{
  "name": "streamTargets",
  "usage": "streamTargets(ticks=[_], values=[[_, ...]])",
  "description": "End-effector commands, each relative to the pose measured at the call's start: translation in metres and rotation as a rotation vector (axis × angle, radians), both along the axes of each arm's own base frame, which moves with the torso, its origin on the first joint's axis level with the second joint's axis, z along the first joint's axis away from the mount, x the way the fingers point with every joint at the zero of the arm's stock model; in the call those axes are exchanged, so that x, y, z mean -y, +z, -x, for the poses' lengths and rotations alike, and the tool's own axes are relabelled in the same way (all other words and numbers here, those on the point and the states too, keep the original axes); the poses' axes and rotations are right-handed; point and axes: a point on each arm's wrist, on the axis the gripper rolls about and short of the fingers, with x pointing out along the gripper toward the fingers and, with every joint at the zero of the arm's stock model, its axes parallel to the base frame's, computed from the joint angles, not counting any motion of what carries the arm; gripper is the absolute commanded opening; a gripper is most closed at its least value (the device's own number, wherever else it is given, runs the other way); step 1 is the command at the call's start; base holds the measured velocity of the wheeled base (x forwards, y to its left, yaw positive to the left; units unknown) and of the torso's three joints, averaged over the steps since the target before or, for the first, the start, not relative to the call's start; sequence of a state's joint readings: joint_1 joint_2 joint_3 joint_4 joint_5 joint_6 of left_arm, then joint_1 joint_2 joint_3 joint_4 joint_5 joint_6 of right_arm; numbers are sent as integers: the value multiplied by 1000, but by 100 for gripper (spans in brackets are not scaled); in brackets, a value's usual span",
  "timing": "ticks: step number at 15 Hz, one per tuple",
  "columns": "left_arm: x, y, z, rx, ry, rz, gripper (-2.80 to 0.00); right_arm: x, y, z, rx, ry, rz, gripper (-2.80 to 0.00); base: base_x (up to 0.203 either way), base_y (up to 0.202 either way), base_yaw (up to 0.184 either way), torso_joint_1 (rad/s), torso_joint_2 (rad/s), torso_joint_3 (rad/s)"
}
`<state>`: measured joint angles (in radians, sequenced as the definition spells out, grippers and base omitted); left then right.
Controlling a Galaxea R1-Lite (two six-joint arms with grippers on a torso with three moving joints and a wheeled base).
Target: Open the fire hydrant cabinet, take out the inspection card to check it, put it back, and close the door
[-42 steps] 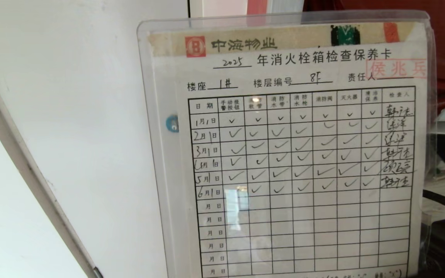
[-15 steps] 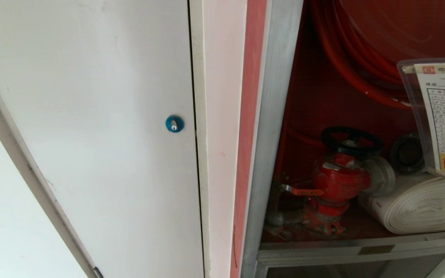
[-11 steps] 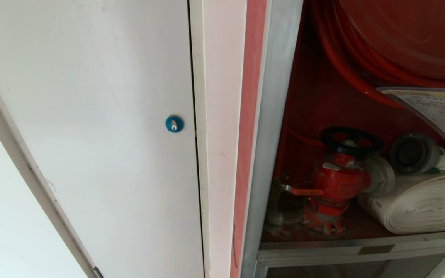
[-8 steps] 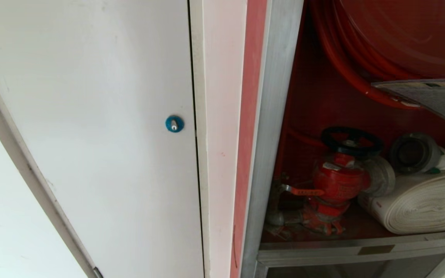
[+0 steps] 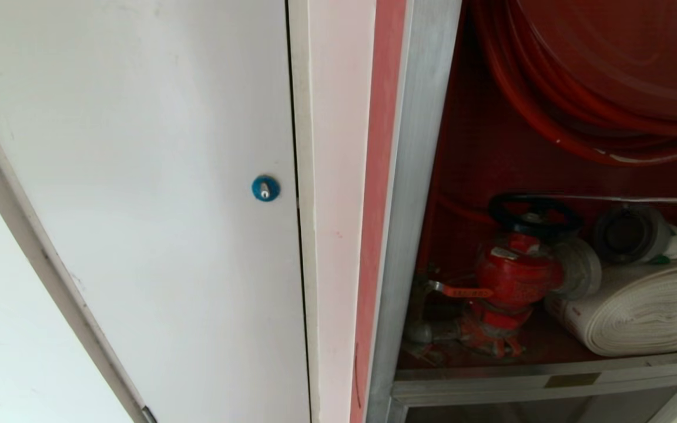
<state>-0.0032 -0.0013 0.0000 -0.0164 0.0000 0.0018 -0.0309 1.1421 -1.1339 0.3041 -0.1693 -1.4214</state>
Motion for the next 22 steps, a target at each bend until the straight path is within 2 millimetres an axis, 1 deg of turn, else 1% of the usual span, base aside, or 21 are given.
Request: streamTargets(ticks=[1,3,5,8,10,12,14,19,22], values=[[0,-3,-1,-12,0,0,-280,10,-6,-21,-59,-1,19,-280,0,0,0,0,0,0],[0,-3,-1,-12,0,0,-280,12,-10,-36,-91,22,29,-280,0,0,0,0,0,0],[0,-3,-1,-12,0,0,-280,14,-13,-58,-50,74,55,-280,0,0,0,0,0,0],[0,-3,-1,-12,0,0,-280,16,-22,-86,-8,107,77,-280,0,0,0,0,0,0],[0,-3,-1,-12,0,0,-280,17,-28,-97,-5,125,74,-280,0,0,0,0,0,0],[0,-3,-1,-12,0,0,-280,17,-42,-99,6,130,85,-280,0,0,0,0,0,0],[0,-3,-1,-12,0,0,-280,17,-51,-106,42,145,103,-280,0,0,0,0,0,0],[0,-3,-1,-12,0,0,-280,18,-62,-110,5,143,93,-280,0,0,0,0,0,0],[0,-3,-1,-12,0,0,-280,20,-67,-118,12,136,93,-280,0,0,0,0,0,0]])
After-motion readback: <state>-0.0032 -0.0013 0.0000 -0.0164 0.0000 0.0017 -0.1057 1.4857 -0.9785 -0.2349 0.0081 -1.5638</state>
